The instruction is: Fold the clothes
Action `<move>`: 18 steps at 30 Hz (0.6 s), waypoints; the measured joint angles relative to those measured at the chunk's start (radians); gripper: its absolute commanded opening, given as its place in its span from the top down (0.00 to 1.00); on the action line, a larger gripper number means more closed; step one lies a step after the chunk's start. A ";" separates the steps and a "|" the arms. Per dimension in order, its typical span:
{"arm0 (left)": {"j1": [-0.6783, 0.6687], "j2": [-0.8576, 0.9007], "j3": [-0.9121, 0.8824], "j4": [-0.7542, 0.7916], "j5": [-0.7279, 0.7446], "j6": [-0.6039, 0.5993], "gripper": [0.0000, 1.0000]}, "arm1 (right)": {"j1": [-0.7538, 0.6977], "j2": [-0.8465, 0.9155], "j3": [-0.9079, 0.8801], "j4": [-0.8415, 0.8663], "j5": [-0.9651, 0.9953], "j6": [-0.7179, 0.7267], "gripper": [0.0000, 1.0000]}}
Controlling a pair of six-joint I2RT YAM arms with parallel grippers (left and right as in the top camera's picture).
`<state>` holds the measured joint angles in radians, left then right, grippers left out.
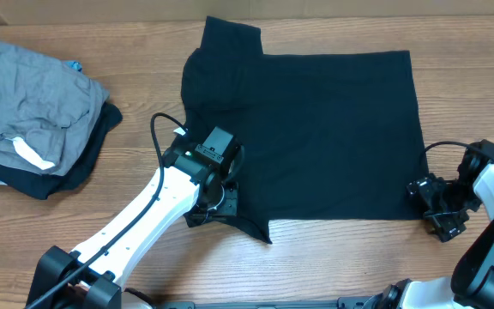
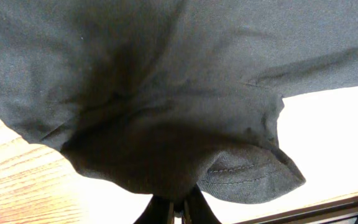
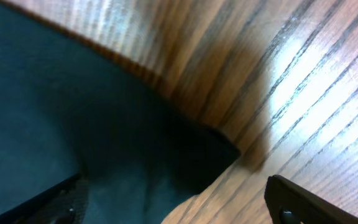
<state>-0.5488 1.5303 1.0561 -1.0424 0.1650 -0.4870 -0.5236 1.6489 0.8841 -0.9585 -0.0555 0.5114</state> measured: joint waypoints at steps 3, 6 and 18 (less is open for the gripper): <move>0.000 0.000 0.000 0.000 -0.005 0.000 0.95 | 0.000 0.000 -0.024 0.041 0.008 0.006 0.49; 0.000 0.000 0.000 0.000 -0.005 0.000 0.95 | 0.000 0.000 -0.024 0.044 0.008 0.011 0.55; 0.000 0.000 0.000 0.000 -0.006 0.000 0.96 | 0.000 0.000 -0.025 0.065 0.007 -0.008 0.96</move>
<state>-0.5488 1.5303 1.0561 -1.0424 0.1593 -0.4870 -0.5232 1.6489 0.8589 -0.8936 -0.0483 0.5034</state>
